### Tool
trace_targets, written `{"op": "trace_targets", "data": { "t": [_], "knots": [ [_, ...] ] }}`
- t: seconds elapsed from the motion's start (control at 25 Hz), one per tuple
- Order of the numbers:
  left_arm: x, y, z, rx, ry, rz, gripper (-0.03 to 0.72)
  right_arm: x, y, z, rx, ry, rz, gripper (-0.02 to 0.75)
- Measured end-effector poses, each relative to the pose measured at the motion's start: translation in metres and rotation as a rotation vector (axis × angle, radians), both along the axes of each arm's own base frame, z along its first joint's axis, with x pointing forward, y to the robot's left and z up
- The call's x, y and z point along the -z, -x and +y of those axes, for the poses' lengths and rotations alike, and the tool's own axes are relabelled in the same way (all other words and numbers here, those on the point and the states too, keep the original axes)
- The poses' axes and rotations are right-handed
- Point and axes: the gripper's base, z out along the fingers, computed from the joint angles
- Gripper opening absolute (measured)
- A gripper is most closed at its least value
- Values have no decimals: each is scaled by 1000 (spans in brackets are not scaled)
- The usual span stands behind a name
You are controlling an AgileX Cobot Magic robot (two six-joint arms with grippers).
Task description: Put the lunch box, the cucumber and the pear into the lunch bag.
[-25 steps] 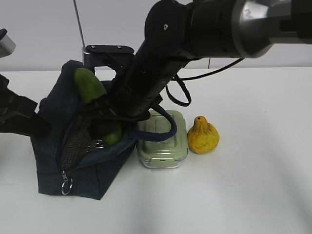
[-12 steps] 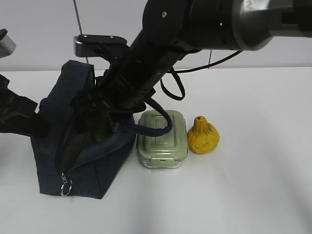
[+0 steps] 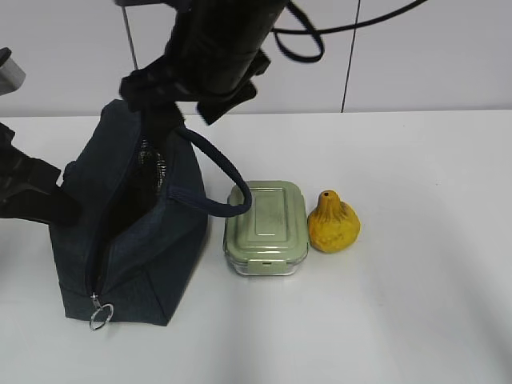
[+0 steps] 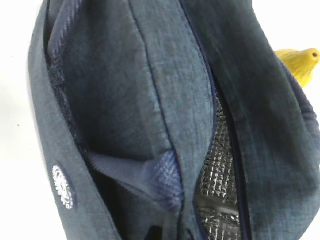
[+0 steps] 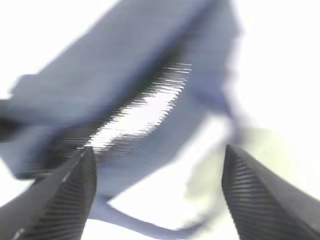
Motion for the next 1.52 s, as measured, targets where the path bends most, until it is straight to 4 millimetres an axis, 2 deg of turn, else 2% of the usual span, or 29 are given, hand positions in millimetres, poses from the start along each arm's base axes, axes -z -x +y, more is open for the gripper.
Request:
{"op": "trace_targets", "data": {
  "t": [0.16, 0.32, 0.48, 0.64, 0.84, 0.92, 1.04, 1.16, 1.4, 1.52],
  "knots": [
    [0, 0, 0, 1, 0, 0, 3, -8, -8, -18, 74, 181, -91, 580],
    [0, 0, 0, 1, -1, 0, 3, -9, -10, -20, 97, 201, -109, 568],
    [0, 0, 0, 1, -1, 0, 3, -8, -9, -23, 122, 212, -83, 505],
    [0, 0, 0, 1, -1, 0, 3, -5, -19, -46, 172, 167, 46, 489],
    [0, 0, 0, 3, -1, 2, 3, 3, -52, -103, 309, 108, 142, 485],
    [0, 0, 0, 3, -1, 2, 3, 8, -58, -115, 338, 120, 149, 485],
    [0, 0, 0, 3, -1, 3, 3, 12, -59, -117, 343, 141, 156, 485],
    [0, 0, 0, 5, -5, 2, 3, 27, -60, -117, 342, 168, 190, 484],
    [0, 1, 0, 8, -6, 5, 3, 76, -52, -123, 331, 285, 315, 484],
    [0, 1, 0, 8, -6, 5, 3, 81, -50, -125, 330, 303, 325, 484]
  ]
}}
